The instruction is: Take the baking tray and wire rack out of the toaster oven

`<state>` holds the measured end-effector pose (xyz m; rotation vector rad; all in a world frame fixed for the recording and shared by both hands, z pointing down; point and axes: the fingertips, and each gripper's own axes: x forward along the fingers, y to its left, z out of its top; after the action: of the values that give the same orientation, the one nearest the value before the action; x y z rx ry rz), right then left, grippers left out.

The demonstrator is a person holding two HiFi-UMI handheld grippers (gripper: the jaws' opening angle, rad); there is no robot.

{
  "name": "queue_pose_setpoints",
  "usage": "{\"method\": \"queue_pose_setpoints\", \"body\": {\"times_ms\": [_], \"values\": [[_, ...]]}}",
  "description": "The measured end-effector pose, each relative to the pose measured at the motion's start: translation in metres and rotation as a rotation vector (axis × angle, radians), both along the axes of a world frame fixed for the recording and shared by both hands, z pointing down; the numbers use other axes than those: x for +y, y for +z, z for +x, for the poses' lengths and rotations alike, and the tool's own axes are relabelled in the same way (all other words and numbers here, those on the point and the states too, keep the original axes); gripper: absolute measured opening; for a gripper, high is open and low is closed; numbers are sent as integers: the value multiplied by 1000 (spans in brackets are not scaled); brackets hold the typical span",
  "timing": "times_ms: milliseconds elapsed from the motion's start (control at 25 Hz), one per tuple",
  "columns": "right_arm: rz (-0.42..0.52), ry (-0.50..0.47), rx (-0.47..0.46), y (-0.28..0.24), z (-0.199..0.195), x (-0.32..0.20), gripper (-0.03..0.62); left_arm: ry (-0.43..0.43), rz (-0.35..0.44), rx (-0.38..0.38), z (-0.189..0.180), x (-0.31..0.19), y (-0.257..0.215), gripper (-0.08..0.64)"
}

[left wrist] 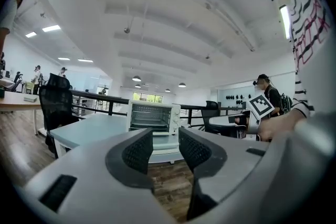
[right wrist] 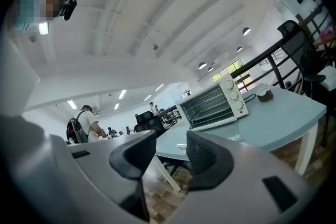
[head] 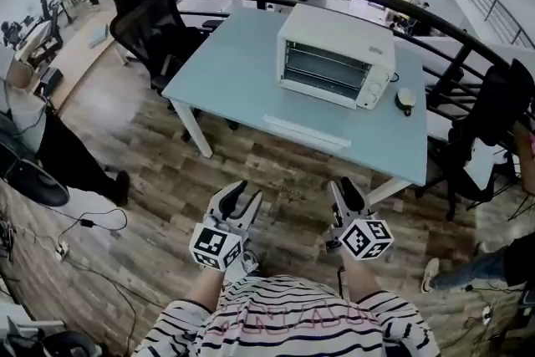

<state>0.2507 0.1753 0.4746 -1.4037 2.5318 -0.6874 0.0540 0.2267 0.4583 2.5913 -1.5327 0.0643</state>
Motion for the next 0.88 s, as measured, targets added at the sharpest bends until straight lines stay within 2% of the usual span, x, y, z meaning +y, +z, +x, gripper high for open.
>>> {"method": "queue_pose_setpoints", "body": {"times_ms": [200,440,880], "values": [[-10,120,-38,1,-30,-22,172,79,-29,-13,-42,-32,9,133],[-32,236,-69,11,-45,-33,172,149,-60,-15,-75,-60,23,147],[-71,333,-74,30,-32,-67,172,185,-84,24,-76,-110,39,147]]}}
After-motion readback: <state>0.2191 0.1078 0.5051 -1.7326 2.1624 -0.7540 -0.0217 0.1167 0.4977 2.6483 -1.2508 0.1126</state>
